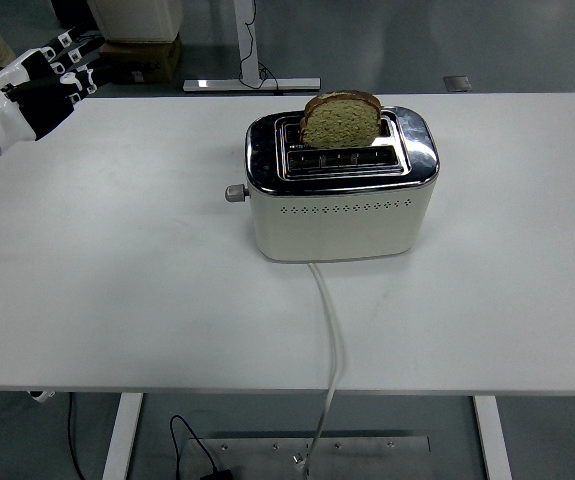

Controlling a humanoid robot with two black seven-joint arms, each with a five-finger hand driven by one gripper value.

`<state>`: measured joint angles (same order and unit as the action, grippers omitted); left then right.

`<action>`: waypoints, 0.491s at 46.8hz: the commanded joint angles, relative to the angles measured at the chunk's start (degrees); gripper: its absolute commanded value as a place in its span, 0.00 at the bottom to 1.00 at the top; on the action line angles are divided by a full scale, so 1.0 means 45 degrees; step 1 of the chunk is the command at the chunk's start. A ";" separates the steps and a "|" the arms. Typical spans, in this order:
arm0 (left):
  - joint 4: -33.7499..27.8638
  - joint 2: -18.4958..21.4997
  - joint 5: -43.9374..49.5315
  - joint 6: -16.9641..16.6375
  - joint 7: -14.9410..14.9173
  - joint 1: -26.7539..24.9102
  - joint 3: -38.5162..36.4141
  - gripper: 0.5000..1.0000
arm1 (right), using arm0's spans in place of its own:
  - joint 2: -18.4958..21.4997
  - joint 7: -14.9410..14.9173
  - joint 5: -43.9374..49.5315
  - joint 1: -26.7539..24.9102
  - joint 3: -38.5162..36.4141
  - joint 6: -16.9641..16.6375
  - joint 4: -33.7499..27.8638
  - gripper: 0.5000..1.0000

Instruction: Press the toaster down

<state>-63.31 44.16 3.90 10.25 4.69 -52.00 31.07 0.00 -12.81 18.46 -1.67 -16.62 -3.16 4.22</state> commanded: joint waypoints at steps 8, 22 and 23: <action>-0.1008 0.1065 -0.1353 0.0105 -0.0904 -0.0670 -0.0009 1.00 | 0.0000 -0.0004 0.0000 0.0000 0.0002 0.0000 0.0001 1.00; -0.2668 0.1866 -0.4145 0.1120 -0.1764 -0.2621 -0.1589 1.00 | 0.0000 -0.0004 0.0000 0.0000 0.0002 0.0000 0.0001 1.00; -0.2747 0.1905 -0.4360 0.1257 -0.1764 -0.2836 -0.1843 1.00 | 0.0000 -0.0004 0.0000 0.0000 0.0002 0.0000 0.0001 1.00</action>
<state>-74.64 52.18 -13.53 14.53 -3.17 -62.60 25.35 0.00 -12.85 18.46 -1.67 -16.61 -3.16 4.22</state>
